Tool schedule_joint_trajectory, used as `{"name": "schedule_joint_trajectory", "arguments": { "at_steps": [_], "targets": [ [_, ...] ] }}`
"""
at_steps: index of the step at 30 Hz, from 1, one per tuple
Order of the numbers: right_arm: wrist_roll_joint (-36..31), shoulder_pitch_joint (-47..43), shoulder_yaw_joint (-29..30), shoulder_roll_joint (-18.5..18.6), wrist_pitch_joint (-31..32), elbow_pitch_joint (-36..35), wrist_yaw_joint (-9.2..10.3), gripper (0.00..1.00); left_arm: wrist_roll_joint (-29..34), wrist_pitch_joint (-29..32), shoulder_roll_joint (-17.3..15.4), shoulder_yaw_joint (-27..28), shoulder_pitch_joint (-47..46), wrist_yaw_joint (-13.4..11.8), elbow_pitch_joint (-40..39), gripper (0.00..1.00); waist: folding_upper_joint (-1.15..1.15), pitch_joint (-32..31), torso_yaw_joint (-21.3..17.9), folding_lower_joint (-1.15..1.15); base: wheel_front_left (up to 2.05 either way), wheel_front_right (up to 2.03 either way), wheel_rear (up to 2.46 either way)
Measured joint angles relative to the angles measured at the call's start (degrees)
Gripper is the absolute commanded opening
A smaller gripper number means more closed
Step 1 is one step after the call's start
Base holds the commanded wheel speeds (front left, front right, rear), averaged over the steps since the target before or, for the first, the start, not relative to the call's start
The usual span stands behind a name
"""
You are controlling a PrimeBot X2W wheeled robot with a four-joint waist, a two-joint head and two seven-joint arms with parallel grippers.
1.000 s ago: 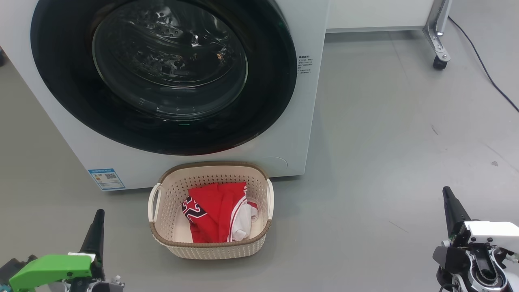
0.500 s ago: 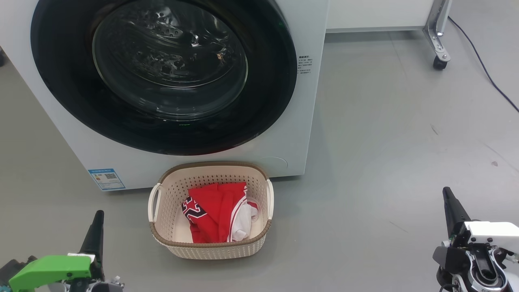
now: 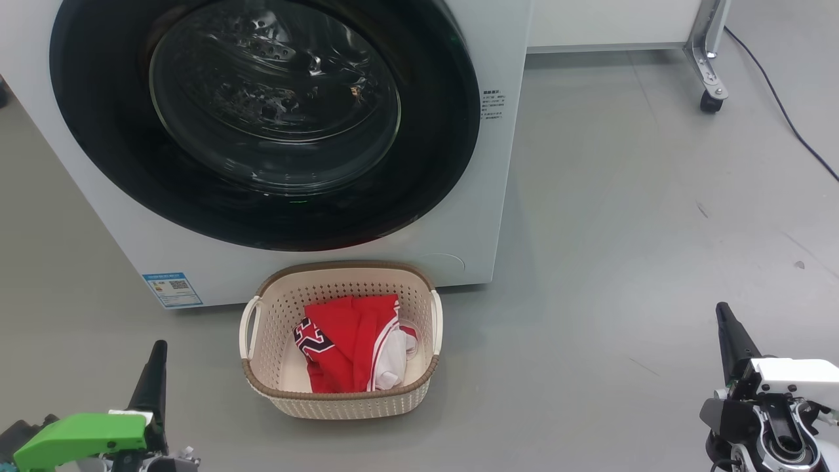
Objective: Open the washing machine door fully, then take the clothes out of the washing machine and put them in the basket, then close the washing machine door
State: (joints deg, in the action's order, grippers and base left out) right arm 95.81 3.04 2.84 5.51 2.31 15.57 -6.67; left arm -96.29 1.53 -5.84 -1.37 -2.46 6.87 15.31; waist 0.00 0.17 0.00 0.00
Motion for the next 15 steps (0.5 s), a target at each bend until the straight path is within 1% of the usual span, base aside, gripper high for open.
{"name": "schedule_joint_trajectory", "arguments": {
  "at_steps": [15],
  "targets": [
    [0.0, 0.0, 0.1, 0.0, 0.1, 0.2, -0.26, 0.0, 0.0, 0.3, 0.0, 0.1, -0.1, 0.0, 0.3, 0.0, 0.0, 0.0, 0.0, 0.0, 0.0, 0.0, 0.0]
  ]
}}
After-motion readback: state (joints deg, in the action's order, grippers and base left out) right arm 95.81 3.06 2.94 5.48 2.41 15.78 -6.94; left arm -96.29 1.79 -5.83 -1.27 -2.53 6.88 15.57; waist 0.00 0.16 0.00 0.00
